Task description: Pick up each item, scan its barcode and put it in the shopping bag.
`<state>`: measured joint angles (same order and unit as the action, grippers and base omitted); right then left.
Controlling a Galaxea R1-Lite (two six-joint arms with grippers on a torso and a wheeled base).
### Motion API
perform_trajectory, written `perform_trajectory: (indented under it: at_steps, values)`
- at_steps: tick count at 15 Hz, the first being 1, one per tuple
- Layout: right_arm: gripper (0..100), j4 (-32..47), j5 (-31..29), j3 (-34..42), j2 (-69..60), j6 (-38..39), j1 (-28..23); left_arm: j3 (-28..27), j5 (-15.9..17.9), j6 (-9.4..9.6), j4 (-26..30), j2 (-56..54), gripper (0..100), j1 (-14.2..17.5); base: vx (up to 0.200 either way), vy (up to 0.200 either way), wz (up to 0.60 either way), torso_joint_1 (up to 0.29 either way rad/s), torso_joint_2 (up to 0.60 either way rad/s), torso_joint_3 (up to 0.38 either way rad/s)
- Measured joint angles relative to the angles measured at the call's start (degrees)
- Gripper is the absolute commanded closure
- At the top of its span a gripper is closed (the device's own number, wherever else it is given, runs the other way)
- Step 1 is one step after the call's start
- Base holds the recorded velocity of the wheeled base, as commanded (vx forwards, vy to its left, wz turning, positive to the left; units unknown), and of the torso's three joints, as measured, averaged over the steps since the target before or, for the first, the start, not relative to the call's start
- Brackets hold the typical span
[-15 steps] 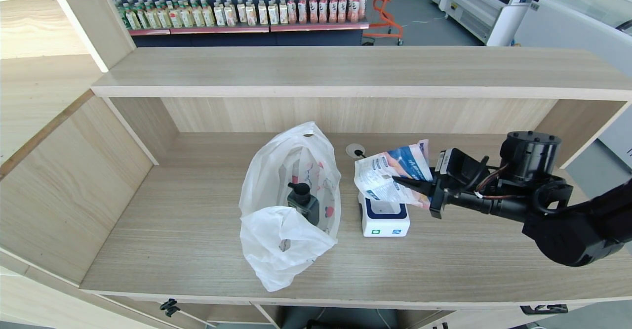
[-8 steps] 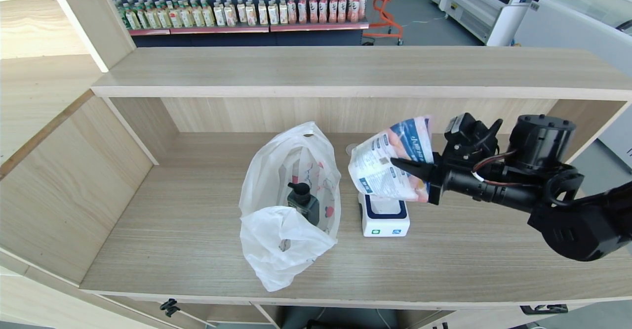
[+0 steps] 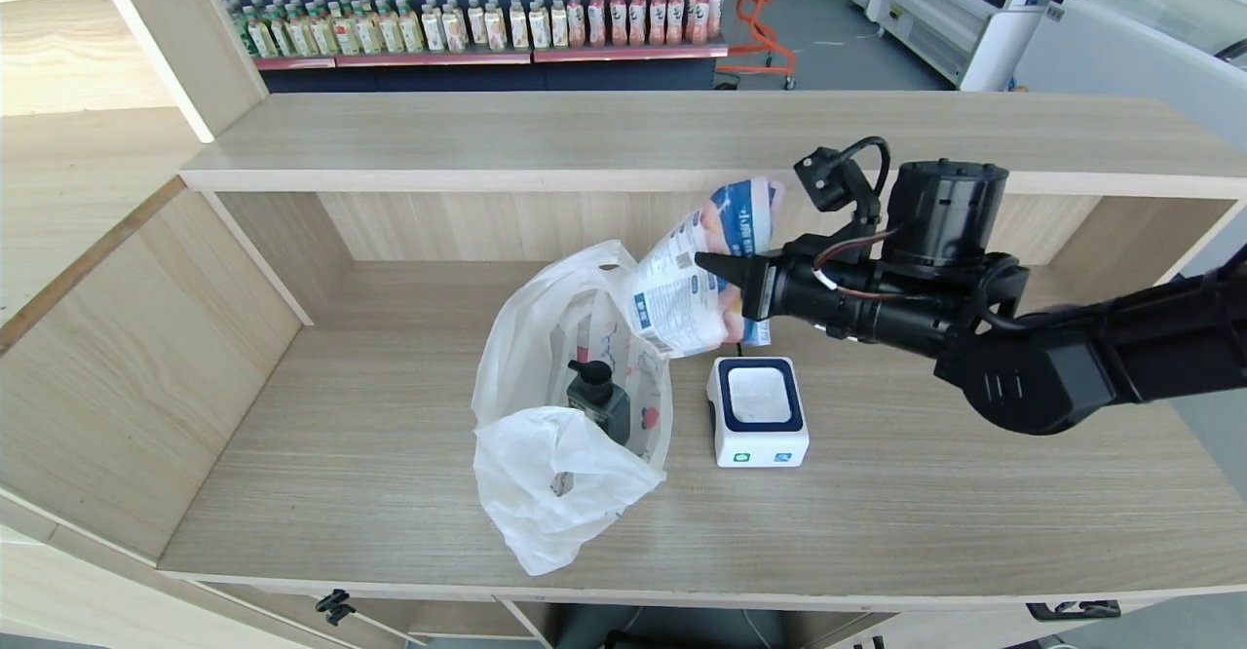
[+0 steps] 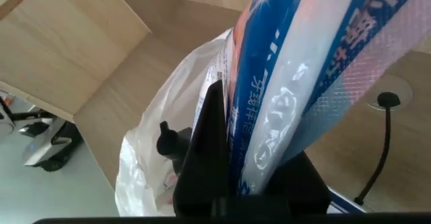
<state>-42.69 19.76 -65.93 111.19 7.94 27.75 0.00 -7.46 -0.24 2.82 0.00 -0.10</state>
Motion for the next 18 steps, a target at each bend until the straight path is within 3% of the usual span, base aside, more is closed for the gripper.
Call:
perform_trajectory:
  at_steps: [5,12,13,18]
  values:
    - [100,-0.4,-0.1,-2.7,8.4,-5.0,1.5,0.0,0.0,0.00,0.0,0.0,0,0.0,0.000,0.000,0.00,0.000,0.00,0.000]
    - [100,-1.7,0.0,-7.4,14.9,-5.0,1.5,0.0,0.0,0.00,0.0,0.0,0,0.0,0.000,0.000,0.00,0.000,0.00,0.000]
    - [0,-1.7,0.0,-7.6,15.2,-5.2,1.5,0.0,0.0,0.00,0.0,0.0,0,0.0,0.000,0.000,0.00,0.000,0.00,0.000]
    - [0,-1.5,0.4,-8.4,13.2,0.2,1.7,0.0,0.0,0.02,0.0,0.0,0,0.0,0.000,0.000,0.00,0.000,0.00,0.000]
